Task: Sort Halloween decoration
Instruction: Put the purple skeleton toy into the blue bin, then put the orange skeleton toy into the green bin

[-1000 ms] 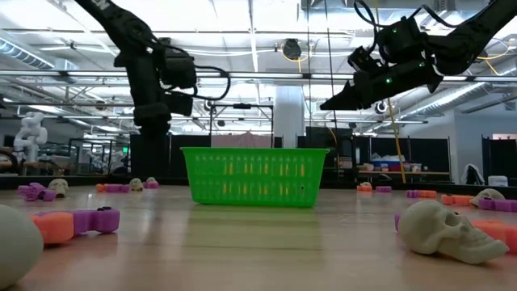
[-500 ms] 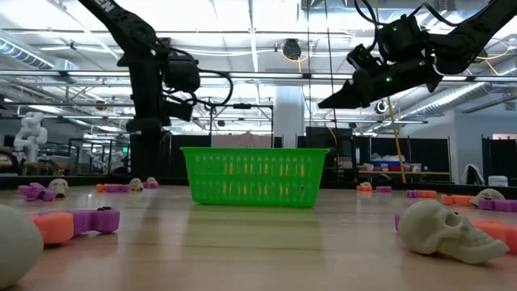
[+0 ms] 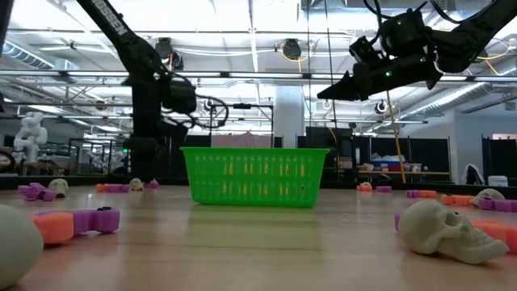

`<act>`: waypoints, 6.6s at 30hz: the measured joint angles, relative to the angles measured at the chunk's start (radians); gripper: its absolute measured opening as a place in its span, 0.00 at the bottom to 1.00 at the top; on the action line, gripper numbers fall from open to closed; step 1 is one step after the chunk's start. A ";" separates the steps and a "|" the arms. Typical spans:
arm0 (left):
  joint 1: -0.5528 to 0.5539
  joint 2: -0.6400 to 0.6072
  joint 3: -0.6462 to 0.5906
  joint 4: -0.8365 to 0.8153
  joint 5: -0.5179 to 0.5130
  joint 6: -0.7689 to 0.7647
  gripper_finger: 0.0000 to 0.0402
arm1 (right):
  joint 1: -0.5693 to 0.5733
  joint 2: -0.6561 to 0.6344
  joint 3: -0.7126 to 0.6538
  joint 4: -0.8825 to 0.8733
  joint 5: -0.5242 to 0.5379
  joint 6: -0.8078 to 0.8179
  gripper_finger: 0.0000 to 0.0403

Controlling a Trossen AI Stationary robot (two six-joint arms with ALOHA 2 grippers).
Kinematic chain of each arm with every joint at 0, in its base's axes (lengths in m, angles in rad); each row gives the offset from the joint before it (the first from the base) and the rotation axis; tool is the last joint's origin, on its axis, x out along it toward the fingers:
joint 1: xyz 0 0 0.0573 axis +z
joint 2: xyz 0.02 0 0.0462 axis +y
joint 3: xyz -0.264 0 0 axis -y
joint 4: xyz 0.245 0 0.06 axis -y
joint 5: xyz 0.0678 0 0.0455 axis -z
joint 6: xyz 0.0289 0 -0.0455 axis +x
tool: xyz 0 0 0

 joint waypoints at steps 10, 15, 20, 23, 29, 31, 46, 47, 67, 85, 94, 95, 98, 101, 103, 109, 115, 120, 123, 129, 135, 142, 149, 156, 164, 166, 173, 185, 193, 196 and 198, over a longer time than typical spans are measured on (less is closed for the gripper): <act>0.022 0.076 0.003 0.088 -0.008 0.054 0.33 | 0.002 -0.042 0.000 0.006 0.000 0.022 0.00; 0.021 0.078 0.002 0.089 -0.006 0.033 0.24 | 0.007 -0.042 0.000 0.005 0.000 0.027 0.00; 0.022 0.078 0.005 0.078 -0.009 -0.006 0.05 | 0.008 -0.042 0.000 0.006 0.000 0.027 0.00; 0.022 0.081 0.031 0.043 -0.008 -0.056 0.03 | 0.008 -0.042 0.000 0.006 0.000 0.027 0.00; 0.021 0.075 0.140 -0.004 0.075 -0.207 0.03 | 0.008 -0.042 0.000 0.005 0.000 0.017 0.00; 0.021 0.074 0.189 -0.009 0.137 -0.295 0.03 | 0.008 -0.042 0.000 0.002 0.000 0.004 0.00; -0.045 0.191 0.613 0.013 0.205 -0.475 0.03 | 0.007 -0.045 0.000 0.031 0.000 -0.018 0.00; -0.045 0.220 0.643 0.014 0.205 -0.481 0.03 | 0.007 -0.045 0.000 0.036 0.000 -0.018 0.00; -0.040 0.717 1.151 -0.242 0.229 -0.388 0.03 | 0.007 -0.045 0.000 0.014 0.000 -0.015 0.00; -0.046 0.711 1.151 -0.234 0.164 -0.302 0.30 | 0.007 -0.046 0.000 -0.010 0.000 -0.021 0.00; -0.065 0.566 1.151 -0.207 0.109 -0.315 0.14 | 0.007 -0.048 0.000 -0.018 0.006 -0.044 0.00; -0.072 0.551 1.139 -0.186 0.109 -0.323 0.10 | 0.007 -0.050 0.000 -0.018 0.006 -0.045 0.00; -0.094 0.510 1.066 -0.088 0.110 -0.345 0.02 | 0.005 -0.051 0.000 -0.033 0.006 -0.050 0.00; -0.113 0.467 0.955 0.028 0.092 -0.366 0.02 | 0.002 -0.055 0.000 -0.047 0.007 -0.055 0.00; -0.123 0.428 0.868 0.130 0.077 -0.368 0.02 | -0.002 -0.056 0.000 -0.053 0.007 -0.054 0.00; -0.126 0.266 0.565 0.391 0.047 -0.394 0.00 | -0.002 -0.057 0.000 -0.073 0.008 -0.046 0.00; -0.137 0.072 0.246 0.611 0.067 -0.396 0.00 | 0.000 -0.057 0.000 -0.118 0.006 0.002 0.00; -0.164 -0.044 -0.032 0.894 0.074 -0.423 0.00 | 0.000 -0.060 0.001 -0.203 0.001 0.042 0.00; -0.165 -0.077 -0.189 1.102 0.074 -0.495 0.00 | 0.000 -0.070 0.021 -0.335 0.002 0.058 0.00; -0.170 -0.102 -0.402 1.419 0.154 -0.526 0.00 | 0.028 -0.078 0.156 -0.771 0.151 0.105 0.00; -0.175 -0.102 -0.489 1.568 0.261 -0.522 0.00 | 0.113 -0.078 0.257 -1.137 0.206 0.263 0.00; -0.199 -0.102 -0.499 1.606 0.289 -0.469 0.00 | 0.256 -0.079 0.258 -1.343 0.157 0.483 0.05; -0.225 -0.102 -0.499 1.611 0.289 -0.429 0.00 | 0.490 -0.079 0.258 -1.378 0.155 0.644 0.22; -0.244 -0.102 -0.499 1.611 0.289 -0.418 0.00 | 0.642 -0.072 0.258 -1.379 0.226 0.718 0.37; -0.275 -0.102 -0.499 1.607 0.288 -0.419 0.00 | 0.691 -0.016 0.258 -1.382 0.295 0.716 0.40; -0.283 -0.102 -0.499 1.607 0.288 -0.419 0.00 | 0.691 0.015 0.258 -1.385 0.294 0.713 0.40; -0.290 -0.101 -0.499 1.594 0.285 -0.418 0.00 | 0.691 0.154 0.258 -1.333 0.287 0.683 0.40; -0.290 -0.101 -0.499 1.581 0.285 -0.413 0.00 | 0.690 0.339 0.258 -1.310 0.208 0.678 0.40; -0.290 -0.101 -0.499 1.581 0.284 -0.413 0.00 | 0.690 0.371 0.261 -1.291 0.209 0.681 0.32; -0.290 -0.101 -0.499 1.580 0.284 -0.413 0.00 | 0.690 0.371 0.261 -1.285 0.210 0.679 0.23; -0.290 -0.101 -0.499 1.579 0.284 -0.413 0.00 | 0.690 0.372 0.260 -1.282 0.212 0.674 0.16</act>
